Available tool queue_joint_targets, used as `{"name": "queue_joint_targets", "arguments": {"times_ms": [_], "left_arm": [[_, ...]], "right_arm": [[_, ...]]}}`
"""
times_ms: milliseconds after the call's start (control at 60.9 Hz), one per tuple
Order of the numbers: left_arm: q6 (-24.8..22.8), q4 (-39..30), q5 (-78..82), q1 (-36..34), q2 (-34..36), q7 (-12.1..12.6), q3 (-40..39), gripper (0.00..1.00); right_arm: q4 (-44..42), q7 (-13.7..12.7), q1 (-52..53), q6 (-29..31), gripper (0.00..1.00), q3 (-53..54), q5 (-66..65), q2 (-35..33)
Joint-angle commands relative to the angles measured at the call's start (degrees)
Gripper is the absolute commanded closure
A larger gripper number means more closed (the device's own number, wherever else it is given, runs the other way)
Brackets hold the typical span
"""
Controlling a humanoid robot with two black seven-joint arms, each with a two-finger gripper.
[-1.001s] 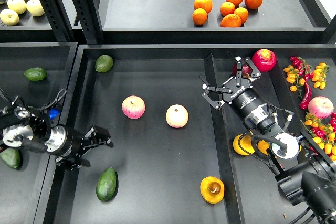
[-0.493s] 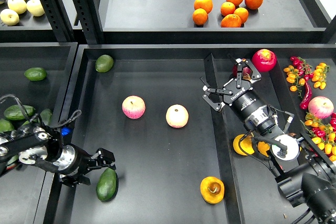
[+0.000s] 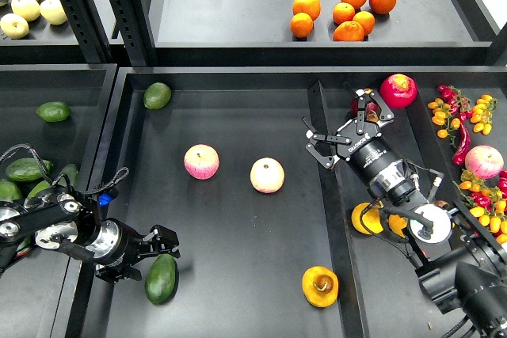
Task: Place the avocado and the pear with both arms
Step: 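Lower the left gripper onto the green avocado and close it, then carry the avocado into the avocado bin and open the left gripper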
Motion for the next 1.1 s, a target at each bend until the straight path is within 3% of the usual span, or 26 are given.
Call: {"name": "queue_joint_targets", "arguments": {"times_ms": [0, 657, 1084], "left_arm": [[0.00, 0.43, 0.03, 0.20, -0.67, 0.00, 0.52, 0.02], [0.00, 2.98, 2.32, 0.73, -2.69, 0.00, 1.22, 0.06], [0.00, 2.81, 2.76, 0.99, -2.87, 0.00, 0.35, 0.47]], "right_arm": [[0.00, 0.00, 0.00, 0.00, 0.01, 0.00, 0.05, 0.00], [0.09, 0.00, -0.08, 0.00, 0.01, 0.00, 0.05, 0.00], [0.09, 0.00, -0.08, 0.00, 0.01, 0.00, 0.05, 0.00]]}}
